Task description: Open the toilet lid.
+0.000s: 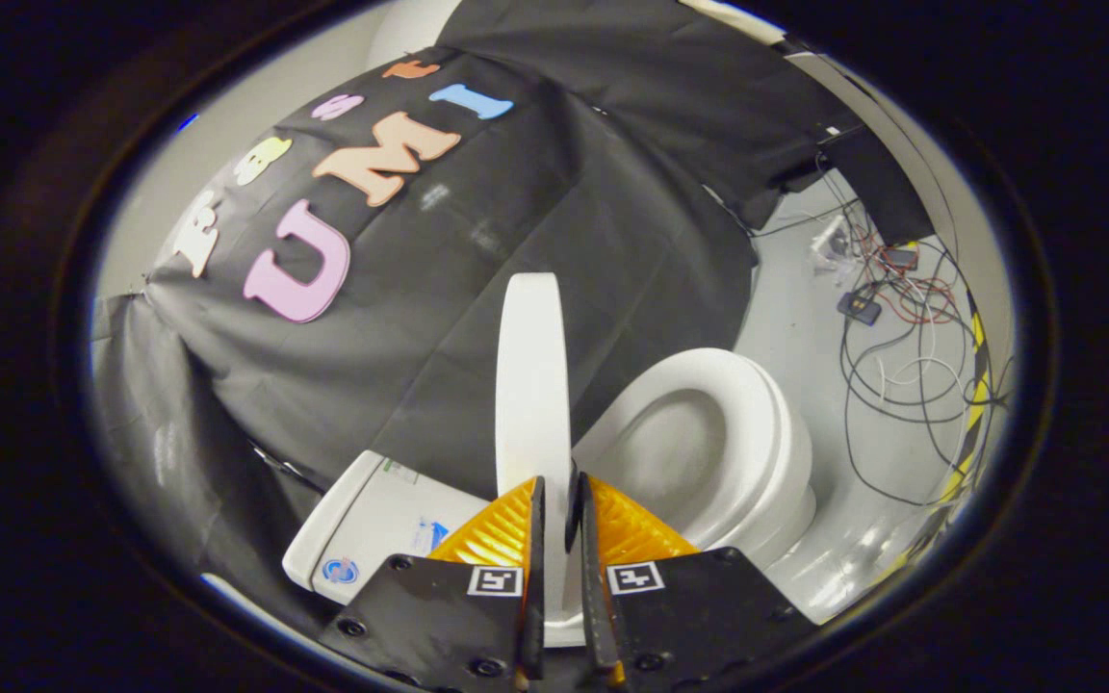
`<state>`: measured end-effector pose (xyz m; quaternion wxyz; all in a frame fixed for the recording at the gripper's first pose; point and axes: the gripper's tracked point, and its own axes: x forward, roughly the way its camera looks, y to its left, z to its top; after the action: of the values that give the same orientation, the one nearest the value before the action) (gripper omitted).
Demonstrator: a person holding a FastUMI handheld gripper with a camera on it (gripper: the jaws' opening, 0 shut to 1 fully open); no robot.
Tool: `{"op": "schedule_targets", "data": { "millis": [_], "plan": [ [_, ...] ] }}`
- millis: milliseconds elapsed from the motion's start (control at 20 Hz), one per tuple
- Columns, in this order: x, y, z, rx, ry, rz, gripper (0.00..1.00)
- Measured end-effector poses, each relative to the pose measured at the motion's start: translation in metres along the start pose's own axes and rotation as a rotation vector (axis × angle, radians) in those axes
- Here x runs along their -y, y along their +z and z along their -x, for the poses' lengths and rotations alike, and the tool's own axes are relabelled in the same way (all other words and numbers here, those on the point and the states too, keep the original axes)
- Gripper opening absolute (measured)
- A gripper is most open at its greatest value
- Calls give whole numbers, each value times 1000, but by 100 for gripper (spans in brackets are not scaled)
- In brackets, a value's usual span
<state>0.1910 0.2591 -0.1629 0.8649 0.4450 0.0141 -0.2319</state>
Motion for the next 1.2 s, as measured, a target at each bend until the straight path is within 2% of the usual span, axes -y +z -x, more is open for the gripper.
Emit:
{"op": "schedule_targets", "data": {
  "millis": [200, 700, 850, 1200],
  "plan": [
    [-20, 0, 3, -25, 16, 101, 18],
    [-79, -4, 6, -46, 126, 316, 18],
    [-97, -11, 8, -60, 167, 428, 18],
    [-155, -36, 6, -70, 290, 477, 23]
  ]
}}
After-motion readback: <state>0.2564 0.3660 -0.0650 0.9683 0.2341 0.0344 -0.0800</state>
